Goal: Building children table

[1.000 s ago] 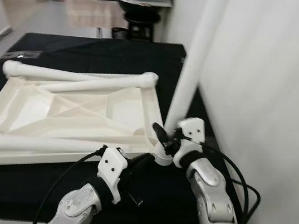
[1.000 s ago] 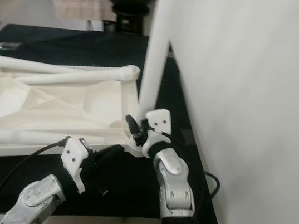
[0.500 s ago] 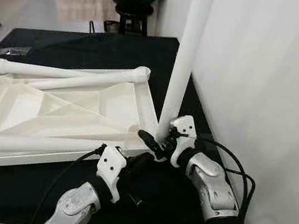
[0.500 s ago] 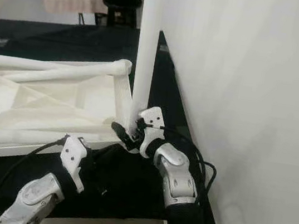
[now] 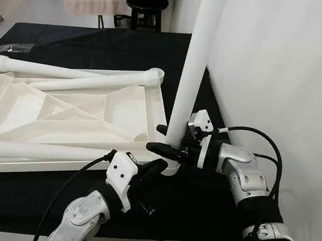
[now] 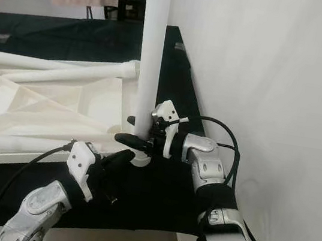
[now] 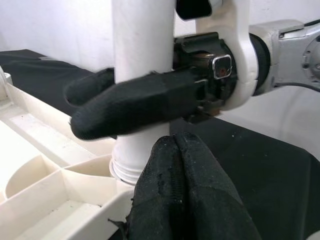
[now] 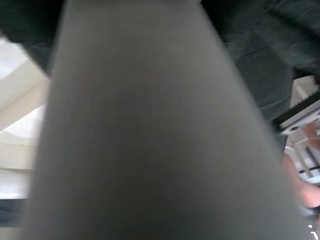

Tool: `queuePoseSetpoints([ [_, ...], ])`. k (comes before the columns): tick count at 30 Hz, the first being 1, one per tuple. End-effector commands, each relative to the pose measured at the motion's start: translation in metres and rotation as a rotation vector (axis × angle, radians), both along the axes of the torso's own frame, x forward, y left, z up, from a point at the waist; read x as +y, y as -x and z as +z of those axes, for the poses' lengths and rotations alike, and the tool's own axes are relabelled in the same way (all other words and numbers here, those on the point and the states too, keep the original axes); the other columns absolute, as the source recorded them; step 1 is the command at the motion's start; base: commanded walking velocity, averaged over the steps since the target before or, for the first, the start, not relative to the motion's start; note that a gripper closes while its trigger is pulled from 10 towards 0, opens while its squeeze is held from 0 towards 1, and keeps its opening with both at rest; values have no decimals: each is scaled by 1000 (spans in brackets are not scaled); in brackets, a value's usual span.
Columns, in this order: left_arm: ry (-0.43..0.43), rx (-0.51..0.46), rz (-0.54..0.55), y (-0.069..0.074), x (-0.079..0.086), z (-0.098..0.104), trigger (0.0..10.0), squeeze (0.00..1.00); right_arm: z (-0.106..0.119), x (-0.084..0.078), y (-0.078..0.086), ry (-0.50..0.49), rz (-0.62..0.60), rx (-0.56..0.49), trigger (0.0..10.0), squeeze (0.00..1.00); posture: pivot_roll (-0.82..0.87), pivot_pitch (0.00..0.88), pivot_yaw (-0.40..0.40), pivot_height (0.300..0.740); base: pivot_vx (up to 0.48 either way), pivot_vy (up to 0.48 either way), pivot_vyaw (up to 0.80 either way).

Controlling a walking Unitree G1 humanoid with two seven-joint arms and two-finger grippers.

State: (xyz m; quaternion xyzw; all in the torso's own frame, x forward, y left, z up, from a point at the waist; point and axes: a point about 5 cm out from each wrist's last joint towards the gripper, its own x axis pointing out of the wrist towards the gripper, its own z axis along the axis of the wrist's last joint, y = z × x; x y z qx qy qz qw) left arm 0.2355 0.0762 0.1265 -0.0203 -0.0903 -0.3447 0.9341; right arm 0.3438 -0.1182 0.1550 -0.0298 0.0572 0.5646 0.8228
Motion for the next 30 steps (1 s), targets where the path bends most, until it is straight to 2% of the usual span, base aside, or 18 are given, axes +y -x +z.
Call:
queuePoseSetpoints([
  [1, 3, 22, -2, 2, -1, -4, 10000, 0, -4, 0, -2, -20, -12, 20, 0, 0, 19, 57, -9, 740, 0, 0, 0],
  [7, 5, 23, -3, 2, -2, -4, 10000, 0, -9, -11, -2, -4, -82, -6, 0, 0, 11, 63, -6, 740, 0, 0, 0],
  [9, 7, 24, -4, 4, -2, -4, 10000, 0, -14, -20, -1, -8, -199, -20, 0, 0, 4, 67, -14, 740, 0, 0, 0],
  [10, 8, 25, -4, 4, -2, -4, 10000, 0, -19, -23, 1, 1, -314, -25, 0, 0, 4, 67, -14, 740, 0, 0, 0],
  [11, 8, 25, -4, 4, -2, -4, 10000, 0, -19, -23, 1, 1, -314, -25, 0, 0, 4, 67, -14, 740, 0, 0, 0],
  [12, 8, 25, -4, 5, -1, -4, 10000, 0, -26, -24, 4, 10, -463, -37, 0, 0, 4, 72, -18, 740, 0, 0, 0],
  [13, 8, 25, -4, 5, -1, -4, 10000, 0, -26, -24, 4, 10, -463, -37, 0, 0, 4, 72, -18, 740, 0, 0, 0],
  [14, 8, 25, -3, 5, 0, -4, 10000, 0, -34, -27, 13, -67, -887, -35, 0, 0, 0, 79, -11, 740, 0, 0, 0],
  [15, 8, 25, -2, 5, 0, -4, 10000, 0, -38, -28, 19, -113, -1030, -1, 0, 0, 0, 79, -11, 740, 0, 0, 0],
  [19, 8, 25, -2, 5, 0, -4, 10000, 0, -42, -29, 25, -155, -1128, 37, 0, 0, 0, 79, -11, 740, 0, 0, 0],
  [20, 8, 26, -3, 5, 1, -4, 10000, 0, -37, -12, 26, -141, -960, -5, 0, 0, -19, 75, 1, 740, 0, 0, 0],
  [21, 8, 26, -3, 5, 1, -4, 10000, 0, -37, -12, 26, -141, -960, -5, 0, 0, -19, 75, 1, 740, 0, 0, 0],
  [22, 8, 26, -5, 4, 1, -4, 10000, 0, -39, -1, 26, -111, -841, 3, 0, 0, 1, 77, -11, 740, 0, 0, 0],
  [23, 8, 27, -6, 4, 1, -3, 10000, 0, -41, 5, 26, -89, -771, 3, 1020, 0, 3, 77, -9, 740, 0, 0, 0],
  [25, 5, 23, 0, 3, 1, -3, 10000, 0, -38, 7, 23, -79, -739, -11, 10000, 0, 0, 78, -6, 740, 0, 0, 0],
  [28, 4, 21, 3, 3, 1, -3, 10000, 0, -35, 7, 23, -91, -722, -22, 10000, 0, 0, 78, -6, 740, 0, 0, 0],
  [29, 5, 22, 4, 2, 1, -3, 10000, 0, -30, 11, 25, -96, -657, -26, 10000, 1000, -2, 79, -8, 740, 0, 0, 0],
  [30, 5, 22, 4, 2, 1, -3, 10000, 0, -30, 11, 25, -96, -657, -26, 10000, 1000, -2, 79, -8, 740, 0, 0, 0],
])
